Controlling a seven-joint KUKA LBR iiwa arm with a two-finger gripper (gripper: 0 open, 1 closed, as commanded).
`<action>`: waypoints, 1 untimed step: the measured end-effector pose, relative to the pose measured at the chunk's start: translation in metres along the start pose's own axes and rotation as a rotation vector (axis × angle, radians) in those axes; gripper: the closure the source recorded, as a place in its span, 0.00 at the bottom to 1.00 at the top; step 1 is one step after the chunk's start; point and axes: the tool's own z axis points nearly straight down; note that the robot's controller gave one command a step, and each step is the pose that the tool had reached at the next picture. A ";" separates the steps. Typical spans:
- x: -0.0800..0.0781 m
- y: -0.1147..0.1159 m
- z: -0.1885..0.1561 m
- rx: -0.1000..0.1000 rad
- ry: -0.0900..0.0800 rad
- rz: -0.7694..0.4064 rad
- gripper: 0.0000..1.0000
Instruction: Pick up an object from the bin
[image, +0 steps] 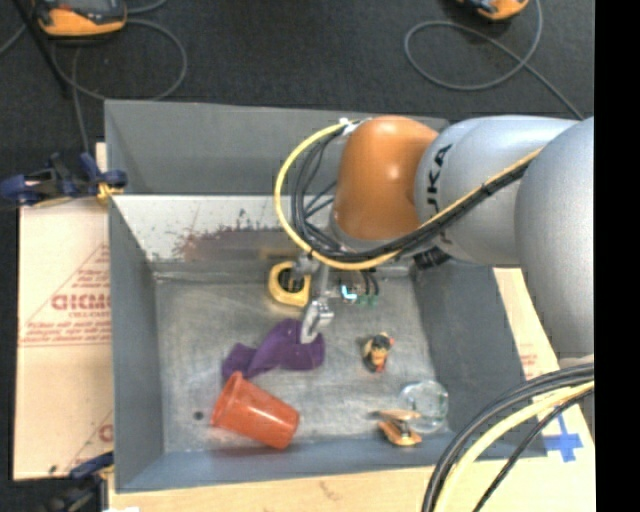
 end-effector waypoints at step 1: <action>0.000 0.000 -0.003 0.000 -0.003 0.000 0.00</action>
Offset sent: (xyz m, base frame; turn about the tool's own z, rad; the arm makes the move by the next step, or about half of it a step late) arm 0.0125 0.0058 0.0444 -0.3648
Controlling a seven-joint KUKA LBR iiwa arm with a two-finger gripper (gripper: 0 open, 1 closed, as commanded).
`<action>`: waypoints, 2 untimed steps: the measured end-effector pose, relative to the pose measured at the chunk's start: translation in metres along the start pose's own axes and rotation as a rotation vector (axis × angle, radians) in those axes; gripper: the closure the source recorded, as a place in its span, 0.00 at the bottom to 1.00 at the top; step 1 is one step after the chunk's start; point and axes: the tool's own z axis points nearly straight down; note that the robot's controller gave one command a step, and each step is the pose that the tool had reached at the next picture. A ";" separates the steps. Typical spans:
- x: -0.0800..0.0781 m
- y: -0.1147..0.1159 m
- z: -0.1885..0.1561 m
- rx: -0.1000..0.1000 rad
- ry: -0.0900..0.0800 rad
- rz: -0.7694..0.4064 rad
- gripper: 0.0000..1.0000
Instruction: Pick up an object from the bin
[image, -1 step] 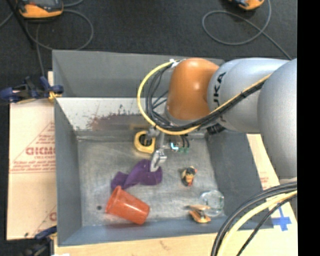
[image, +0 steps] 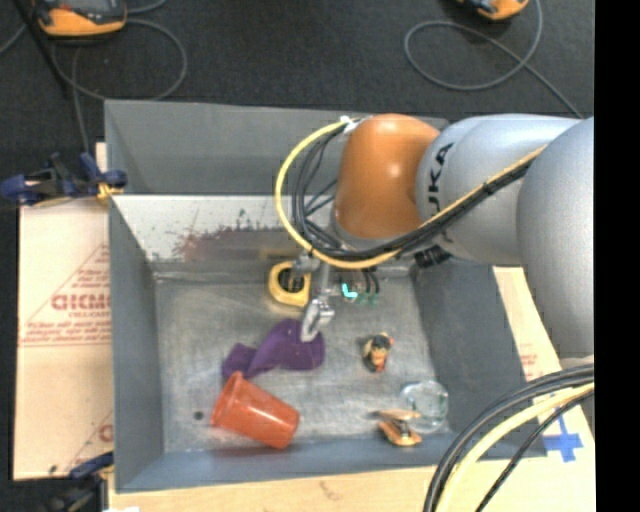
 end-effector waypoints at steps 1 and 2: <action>-0.004 0.002 -0.015 0.002 0.001 -0.131 0.00; 0.001 0.004 0.015 0.003 -0.016 -0.334 0.00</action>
Offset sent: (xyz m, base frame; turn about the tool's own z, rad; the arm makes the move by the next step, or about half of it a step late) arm -0.0150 0.0061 -0.0615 -0.3429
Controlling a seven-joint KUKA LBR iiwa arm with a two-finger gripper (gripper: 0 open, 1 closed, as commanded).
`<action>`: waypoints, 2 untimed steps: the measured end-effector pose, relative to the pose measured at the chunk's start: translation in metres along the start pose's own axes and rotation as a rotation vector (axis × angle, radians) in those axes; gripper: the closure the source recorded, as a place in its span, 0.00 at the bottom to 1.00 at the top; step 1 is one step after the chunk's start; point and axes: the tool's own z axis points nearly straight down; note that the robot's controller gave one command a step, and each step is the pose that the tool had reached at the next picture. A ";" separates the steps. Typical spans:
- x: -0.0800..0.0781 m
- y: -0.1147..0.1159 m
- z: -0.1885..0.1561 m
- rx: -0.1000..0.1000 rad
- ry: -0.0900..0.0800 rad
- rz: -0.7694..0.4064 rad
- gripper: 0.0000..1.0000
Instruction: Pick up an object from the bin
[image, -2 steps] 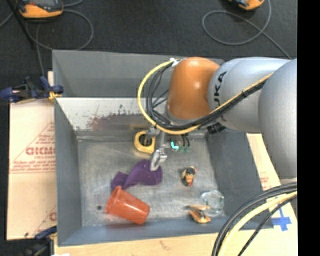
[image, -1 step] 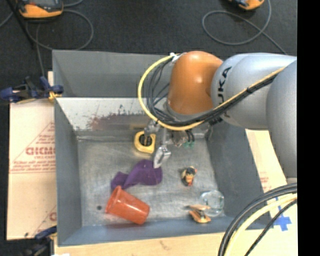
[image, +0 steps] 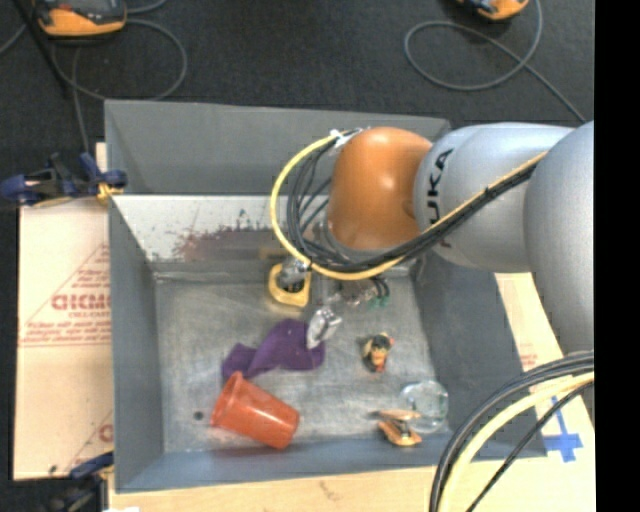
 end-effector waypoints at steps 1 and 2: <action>-0.007 0.018 0.036 0.000 0.010 -0.266 1.00; -0.007 0.018 0.036 -0.001 0.009 -0.265 1.00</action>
Offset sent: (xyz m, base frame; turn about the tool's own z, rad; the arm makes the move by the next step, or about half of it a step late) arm 0.0000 0.0000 0.0000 0.0000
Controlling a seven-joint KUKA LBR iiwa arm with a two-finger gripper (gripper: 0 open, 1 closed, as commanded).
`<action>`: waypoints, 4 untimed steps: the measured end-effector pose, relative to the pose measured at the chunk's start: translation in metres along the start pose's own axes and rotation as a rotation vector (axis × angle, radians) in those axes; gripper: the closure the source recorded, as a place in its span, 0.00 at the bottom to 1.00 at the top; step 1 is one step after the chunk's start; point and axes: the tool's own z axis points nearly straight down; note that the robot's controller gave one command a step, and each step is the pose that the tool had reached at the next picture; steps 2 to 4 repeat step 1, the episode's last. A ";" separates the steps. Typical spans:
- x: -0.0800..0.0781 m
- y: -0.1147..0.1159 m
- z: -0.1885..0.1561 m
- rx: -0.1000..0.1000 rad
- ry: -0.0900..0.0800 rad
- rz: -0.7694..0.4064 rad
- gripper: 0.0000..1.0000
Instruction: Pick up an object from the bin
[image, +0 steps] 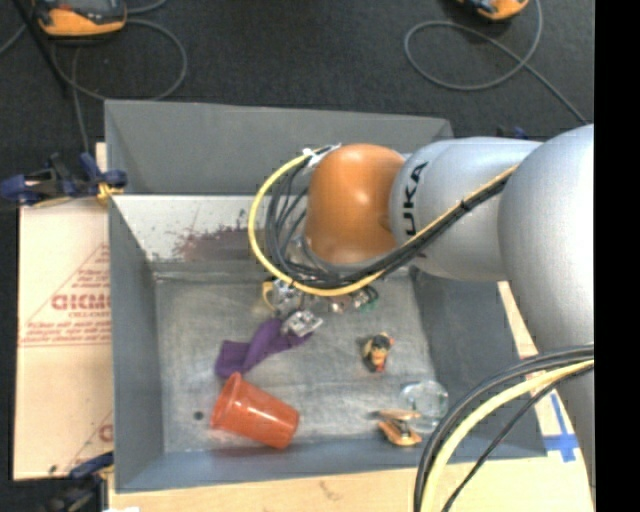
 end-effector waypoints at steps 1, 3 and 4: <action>0.015 -0.017 -0.167 0.001 -0.006 -0.075 1.00; 0.015 -0.017 -0.167 0.001 -0.006 -0.075 1.00; 0.015 -0.017 -0.167 0.001 -0.006 -0.075 1.00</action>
Offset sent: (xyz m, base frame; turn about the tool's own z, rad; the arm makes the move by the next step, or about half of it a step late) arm 0.0000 0.0000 0.0000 0.0000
